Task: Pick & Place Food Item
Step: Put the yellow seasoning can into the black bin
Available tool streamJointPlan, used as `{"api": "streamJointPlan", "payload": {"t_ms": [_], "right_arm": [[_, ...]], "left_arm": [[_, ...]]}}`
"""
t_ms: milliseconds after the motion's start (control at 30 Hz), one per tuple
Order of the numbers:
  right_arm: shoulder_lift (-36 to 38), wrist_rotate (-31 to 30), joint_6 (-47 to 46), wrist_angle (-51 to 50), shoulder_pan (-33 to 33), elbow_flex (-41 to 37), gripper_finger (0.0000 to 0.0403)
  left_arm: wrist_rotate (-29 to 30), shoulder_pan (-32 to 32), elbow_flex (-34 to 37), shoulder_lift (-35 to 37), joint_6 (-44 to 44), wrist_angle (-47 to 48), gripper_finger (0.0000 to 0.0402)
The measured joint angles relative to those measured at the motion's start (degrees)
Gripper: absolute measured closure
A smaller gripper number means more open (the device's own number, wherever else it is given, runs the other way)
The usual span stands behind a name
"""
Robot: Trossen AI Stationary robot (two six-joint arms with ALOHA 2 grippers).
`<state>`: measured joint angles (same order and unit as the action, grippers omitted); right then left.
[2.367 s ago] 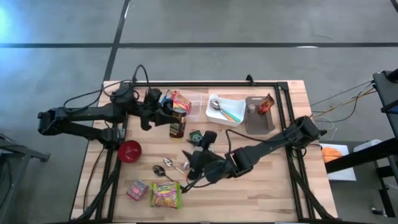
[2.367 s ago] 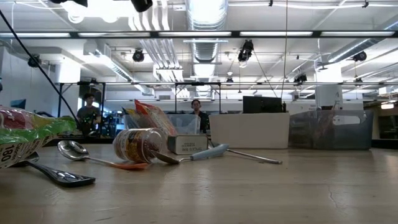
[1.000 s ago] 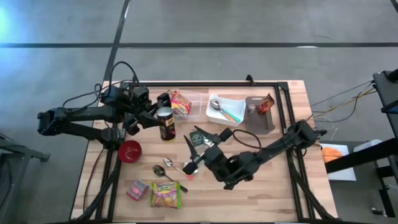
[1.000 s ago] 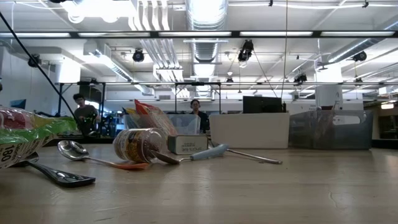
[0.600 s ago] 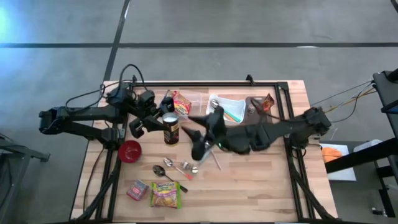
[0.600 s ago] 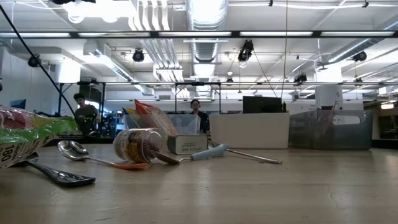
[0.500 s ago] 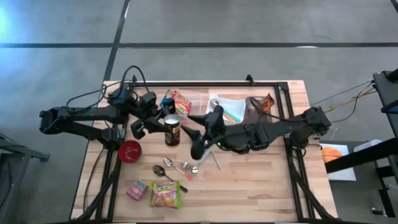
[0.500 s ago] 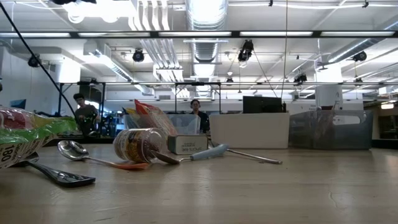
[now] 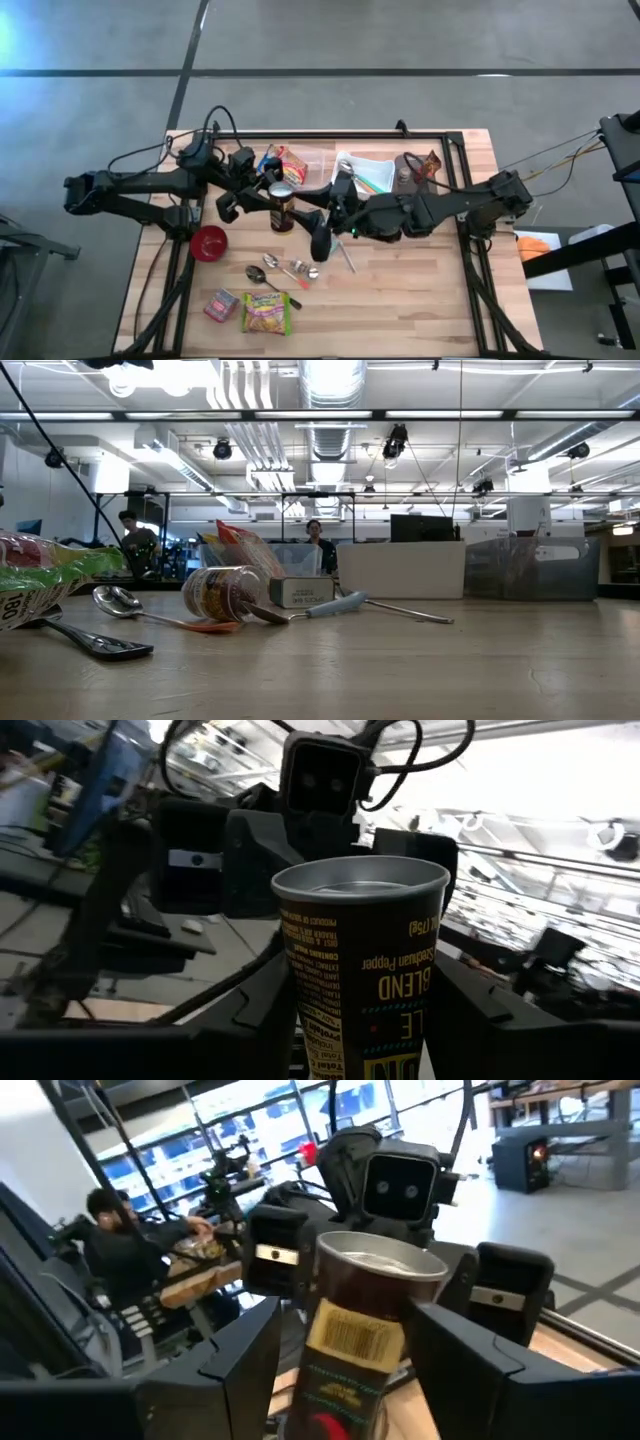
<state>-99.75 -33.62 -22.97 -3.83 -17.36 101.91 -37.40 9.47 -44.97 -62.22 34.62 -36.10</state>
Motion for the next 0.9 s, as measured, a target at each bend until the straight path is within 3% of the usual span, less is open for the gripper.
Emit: {"api": "streamJointPlan", "payload": {"t_ms": [367,900], "right_arm": [[0.1,-1.3,-2.8,-0.1,1.8,0.0,0.0196],[-0.1,-0.6,0.9,-0.5,1.8,0.0,0.0194]], "left_arm": [[2.0,-0.2,-0.1,-0.8,-1.2,-0.2,0.0241],[0.5,-0.3,-0.1,-0.1,-0.1,0.4,0.0241]]}}
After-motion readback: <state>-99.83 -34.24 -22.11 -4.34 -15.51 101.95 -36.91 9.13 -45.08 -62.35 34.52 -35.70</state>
